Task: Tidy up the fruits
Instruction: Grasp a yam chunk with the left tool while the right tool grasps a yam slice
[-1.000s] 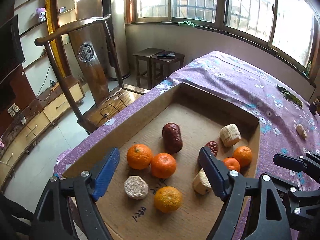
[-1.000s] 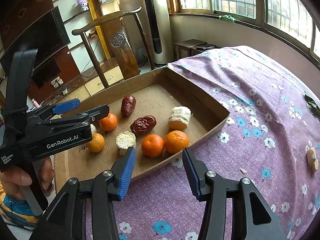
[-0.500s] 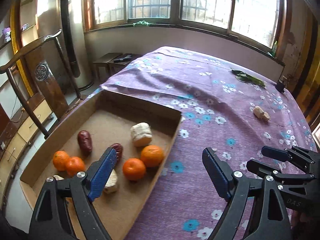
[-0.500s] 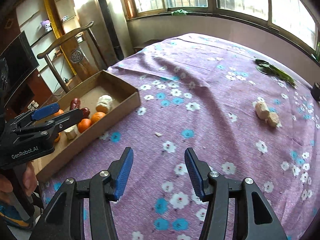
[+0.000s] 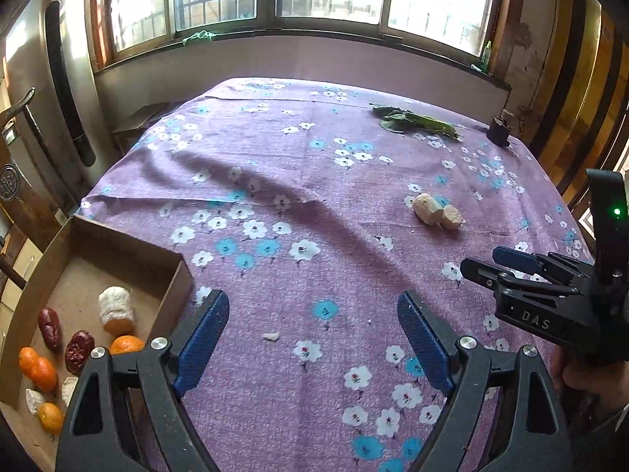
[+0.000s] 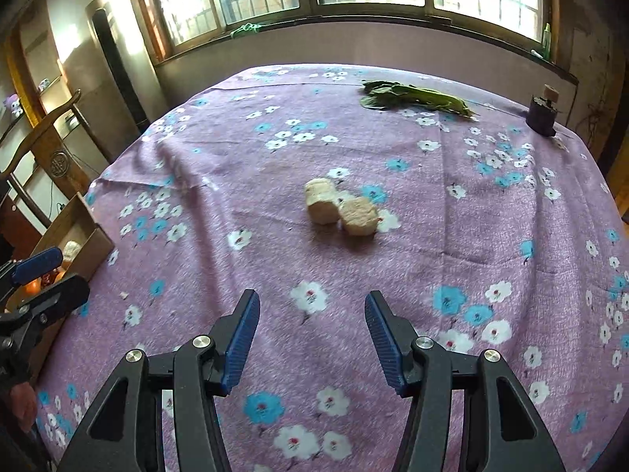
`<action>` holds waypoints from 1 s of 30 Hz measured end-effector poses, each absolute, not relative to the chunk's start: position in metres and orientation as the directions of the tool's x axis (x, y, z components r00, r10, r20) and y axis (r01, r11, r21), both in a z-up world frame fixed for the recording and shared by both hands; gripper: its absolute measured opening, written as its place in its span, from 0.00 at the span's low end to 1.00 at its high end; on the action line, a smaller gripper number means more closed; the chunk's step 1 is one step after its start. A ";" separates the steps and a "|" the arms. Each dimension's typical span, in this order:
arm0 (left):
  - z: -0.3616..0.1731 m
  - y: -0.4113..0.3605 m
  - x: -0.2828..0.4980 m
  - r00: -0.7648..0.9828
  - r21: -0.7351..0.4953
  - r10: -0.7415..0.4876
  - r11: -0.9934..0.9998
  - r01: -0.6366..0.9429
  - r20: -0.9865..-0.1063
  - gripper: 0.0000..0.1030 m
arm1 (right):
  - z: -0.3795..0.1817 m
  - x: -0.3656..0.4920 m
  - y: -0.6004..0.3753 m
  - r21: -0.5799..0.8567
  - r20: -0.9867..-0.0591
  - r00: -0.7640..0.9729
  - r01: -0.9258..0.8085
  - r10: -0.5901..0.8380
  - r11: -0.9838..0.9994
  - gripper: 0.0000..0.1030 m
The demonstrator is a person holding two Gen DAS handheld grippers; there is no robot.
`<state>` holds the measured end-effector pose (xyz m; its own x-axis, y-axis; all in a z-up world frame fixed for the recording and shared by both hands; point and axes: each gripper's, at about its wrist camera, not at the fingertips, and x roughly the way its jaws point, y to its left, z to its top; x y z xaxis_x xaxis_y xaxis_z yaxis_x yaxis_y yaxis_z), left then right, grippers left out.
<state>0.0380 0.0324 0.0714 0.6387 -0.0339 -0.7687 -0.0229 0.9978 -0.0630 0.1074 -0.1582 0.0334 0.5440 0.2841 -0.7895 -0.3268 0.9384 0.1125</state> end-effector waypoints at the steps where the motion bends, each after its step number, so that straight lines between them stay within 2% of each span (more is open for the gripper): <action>1: 0.071 0.030 0.043 0.636 -0.065 -0.036 0.998 -0.022 -0.771 0.84 | 0.031 0.116 -0.160 0.099 -0.793 0.545 -0.326 0.272 0.940 0.58; 7: 0.066 0.021 0.074 0.614 -0.088 -0.051 0.996 -0.029 -0.787 0.84 | 0.015 0.161 -0.156 0.068 -0.820 0.515 -0.346 0.250 0.936 0.55; 10: 0.064 0.016 0.088 0.607 -0.102 -0.061 0.994 -0.033 -0.792 0.84 | 0.009 0.175 -0.153 0.037 -0.825 0.514 -0.365 0.235 0.930 0.47; 14: 0.064 0.005 0.111 0.601 -0.130 -0.087 0.991 -0.029 -0.794 0.84 | 0.011 0.186 -0.149 0.030 -0.827 0.502 -0.411 0.254 0.911 0.31; 22: 0.051 -0.025 0.151 0.550 -0.219 -0.176 0.976 -0.013 -0.817 0.84 | 0.010 0.168 -0.179 0.009 -0.859 0.468 -0.394 0.209 0.919 0.31; 30: 0.028 -0.055 0.185 0.505 -0.193 -0.177 0.981 0.021 -0.845 0.84 | 0.010 0.159 -0.191 0.032 -0.848 0.479 -0.377 0.225 0.926 0.31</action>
<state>0.1846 -0.0554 0.0278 0.5053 -0.1770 -0.8446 0.0206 0.9809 -0.1932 0.1591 -0.1908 0.0101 0.4793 0.2246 -0.8484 -0.3767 0.9258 0.0322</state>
